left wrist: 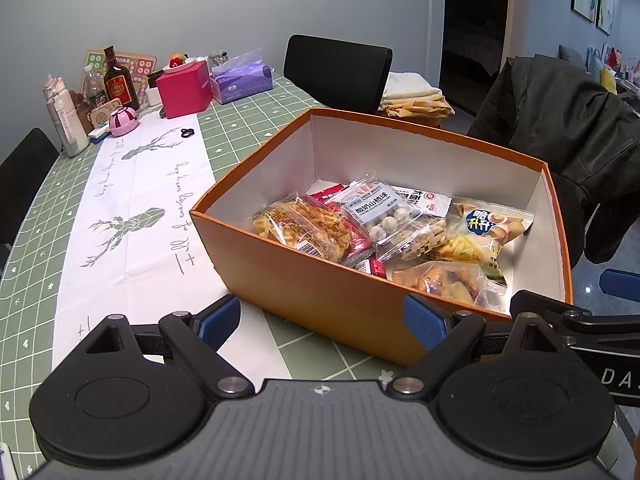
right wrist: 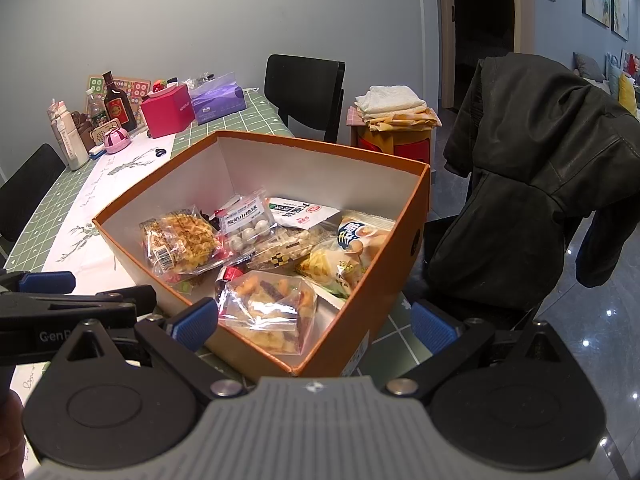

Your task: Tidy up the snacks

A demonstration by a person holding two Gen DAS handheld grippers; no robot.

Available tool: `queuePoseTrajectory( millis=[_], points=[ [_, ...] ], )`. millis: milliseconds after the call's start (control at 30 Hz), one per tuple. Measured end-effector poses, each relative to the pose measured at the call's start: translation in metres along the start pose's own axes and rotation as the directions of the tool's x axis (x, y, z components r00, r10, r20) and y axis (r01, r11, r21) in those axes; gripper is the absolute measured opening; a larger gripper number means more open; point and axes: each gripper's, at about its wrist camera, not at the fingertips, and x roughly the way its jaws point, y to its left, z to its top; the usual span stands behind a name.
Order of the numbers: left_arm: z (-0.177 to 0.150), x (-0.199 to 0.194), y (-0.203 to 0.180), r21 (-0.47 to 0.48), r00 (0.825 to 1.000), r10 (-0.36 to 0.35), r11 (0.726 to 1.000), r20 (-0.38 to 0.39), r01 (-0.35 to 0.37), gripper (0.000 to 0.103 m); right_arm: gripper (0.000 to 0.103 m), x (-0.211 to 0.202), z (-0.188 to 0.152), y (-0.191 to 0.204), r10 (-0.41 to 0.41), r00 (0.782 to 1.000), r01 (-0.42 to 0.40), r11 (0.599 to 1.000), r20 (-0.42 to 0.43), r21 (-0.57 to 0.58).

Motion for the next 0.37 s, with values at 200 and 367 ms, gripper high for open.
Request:
queuePoseTrajectory(
  millis=[200,367],
  points=[
    [-0.0013,-0.0022,-0.0002,0.004,1.0,0.002,1.0,0.006,-0.002,0.103,0.1,-0.0024,-0.0019,0.0002,0.003,1.0,-0.003,1.0,0.0,-0.002],
    [-0.0021,-0.0043,-0.0001,0.008,1.0,0.004,1.0,0.016,-0.005,0.103,0.1,-0.0066,-0.0048,0.0009,0.003,1.0,-0.003,1.0,0.004,-0.003]
  ],
)
